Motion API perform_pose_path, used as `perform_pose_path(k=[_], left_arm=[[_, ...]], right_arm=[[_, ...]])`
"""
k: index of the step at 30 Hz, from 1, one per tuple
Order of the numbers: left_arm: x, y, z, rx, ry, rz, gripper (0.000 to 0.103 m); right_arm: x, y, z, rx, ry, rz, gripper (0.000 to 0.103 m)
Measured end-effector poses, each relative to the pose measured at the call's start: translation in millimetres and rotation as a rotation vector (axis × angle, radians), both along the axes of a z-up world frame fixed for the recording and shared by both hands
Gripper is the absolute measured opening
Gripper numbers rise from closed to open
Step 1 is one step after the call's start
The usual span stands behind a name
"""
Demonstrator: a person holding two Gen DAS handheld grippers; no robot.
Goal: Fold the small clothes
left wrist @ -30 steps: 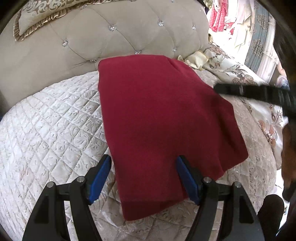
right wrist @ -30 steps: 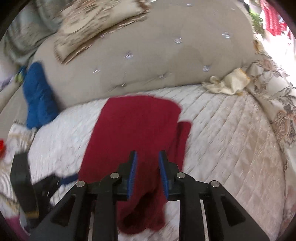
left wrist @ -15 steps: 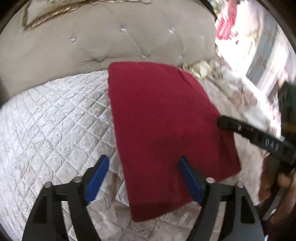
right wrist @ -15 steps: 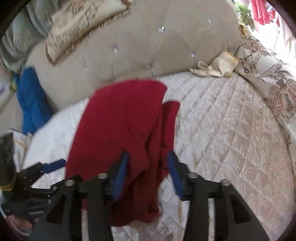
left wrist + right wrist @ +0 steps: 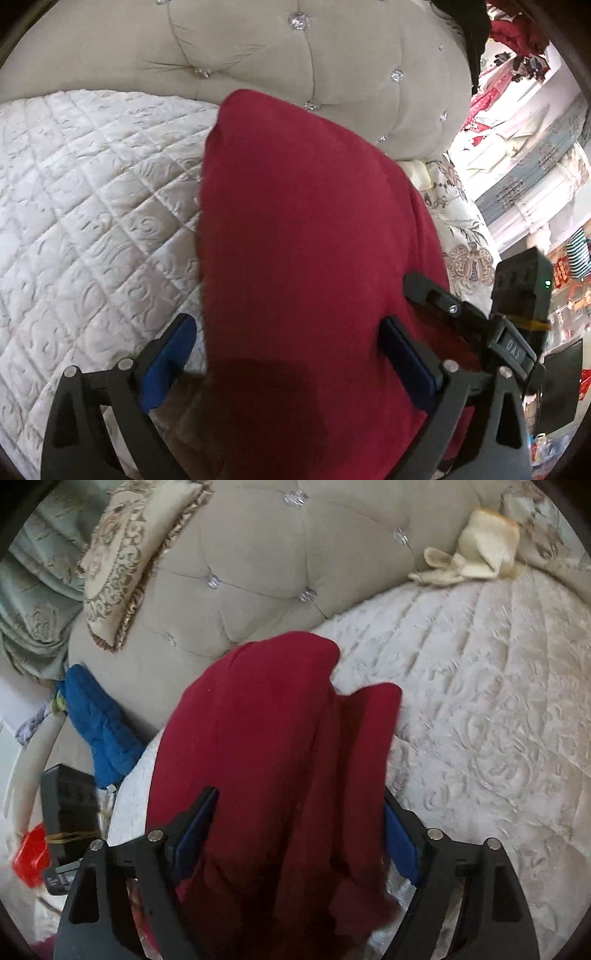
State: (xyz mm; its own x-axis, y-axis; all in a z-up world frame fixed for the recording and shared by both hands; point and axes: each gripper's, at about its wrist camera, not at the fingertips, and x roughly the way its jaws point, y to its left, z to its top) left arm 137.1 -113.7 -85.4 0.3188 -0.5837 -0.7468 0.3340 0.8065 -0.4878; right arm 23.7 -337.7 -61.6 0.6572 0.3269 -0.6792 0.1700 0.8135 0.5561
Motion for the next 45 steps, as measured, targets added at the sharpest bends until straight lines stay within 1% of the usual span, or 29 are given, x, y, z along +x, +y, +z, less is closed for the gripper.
perform_pose_path(k=[1,2,3,5,6,10,12,14,15,16,17,18,19,20,21,25,26,27,29,31,32,33,34,35,36,38,41,43,45], left_arm=[[-2,-3,2,0.011,-0.010,-0.012,0.097],[-5,-5,7,0.005,-0.016,-0.036,0.082],[-9,-6,13,0.016,-0.020,-0.044,0.080],[-16,-8,26,0.042,-0.033,-0.051,0.076],[-22,-6,34,0.041,-0.032,-0.056,0.076],[-56,20,67,0.051,-0.016,-0.067,0.076],[-78,38,78,0.062,-0.005,-0.067,0.076],[-98,55,77,0.094,0.014,-0.051,0.076],[-107,62,71,0.119,0.030,-0.037,0.076],[-114,67,63,0.143,0.048,-0.023,0.076],[-120,70,50,0.177,0.066,-0.006,0.076],[-123,73,38,0.225,0.076,0.018,0.076],[-126,74,32,0.242,0.065,0.037,0.080],[-130,77,33,0.231,0.033,0.057,0.084],[-138,79,40,0.247,-0.013,0.080,0.086],[-158,81,59,0.326,-0.129,0.113,0.087],[-163,81,63,0.340,-0.149,0.125,0.087],[-167,80,65,0.355,-0.161,0.132,0.087],[-174,82,63,0.403,-0.178,0.139,0.087],[-180,87,62,0.436,-0.211,0.153,0.087],[-185,87,65,0.442,-0.226,0.165,0.087],[-183,85,65,0.437,-0.231,0.170,0.087],[-186,88,68,0.425,-0.238,0.172,0.087],[-191,88,72,0.419,-0.252,0.175,0.087],[-194,87,77,0.426,-0.270,0.184,0.087],[-196,83,83,0.435,-0.300,0.202,0.087],[-201,84,91,0.418,-0.320,0.222,0.087],[-205,87,96,0.403,-0.328,0.240,0.087],[-208,89,102,0.394,-0.338,0.250,0.087]], right_arm=[[0,4,0,-0.013,-0.001,0.000,0.052],[0,7,3,-0.016,-0.005,-0.004,0.041],[-2,10,8,-0.023,-0.014,-0.004,0.026],[-8,16,25,-0.020,-0.042,0.010,0.019],[-11,20,34,0.003,-0.050,0.016,0.018],[-35,39,64,0.086,-0.055,0.037,0.018],[-52,50,71,0.112,-0.044,0.054,0.018],[-67,66,72,0.144,-0.019,0.074,0.019],[-74,76,67,0.160,-0.006,0.082,0.020],[-79,86,58,0.151,0.010,0.094,0.022],[-81,95,50,0.118,0.040,0.104,0.026],[-82,105,36,0.050,0.108,0.116,0.028],[-84,113,28,-0.024,0.167,0.118,0.029],[-88,117,28,-0.069,0.161,0.117,0.032],[-97,120,36,-0.103,0.126,0.115,0.032],[-127,131,76,-0.248,0.050,0.117,0.031],[-136,140,88,-0.294,0.020,0.152,0.026],[-141,145,94,-0.317,0.002,0.176,0.017],[-155,161,104,-0.342,-0.040,0.216,0.014],[-161,175,98,-0.340,-0.044,0.251,0.010],[-161,183,88,-0.361,-0.021,0.276,0.008],[-158,187,78,-0.412,0.011,0.277,0.004],[-158,188,65,-0.471,0.055,0.259,0.004],[-157,185,53,-0.493,0.090,0.237,0.003],[-158,183,49,-0.485,0.082,0.226,0.002],[-159,181,54,-0.474,0.068,0.203,0.002],[-166,178,73,-0.447,0.056,0.180,0.004],[-171,179,88,-0.435,0.028,0.158,0.011],[-172,183,102,-0.449,-0.002,0.123,0.022]])
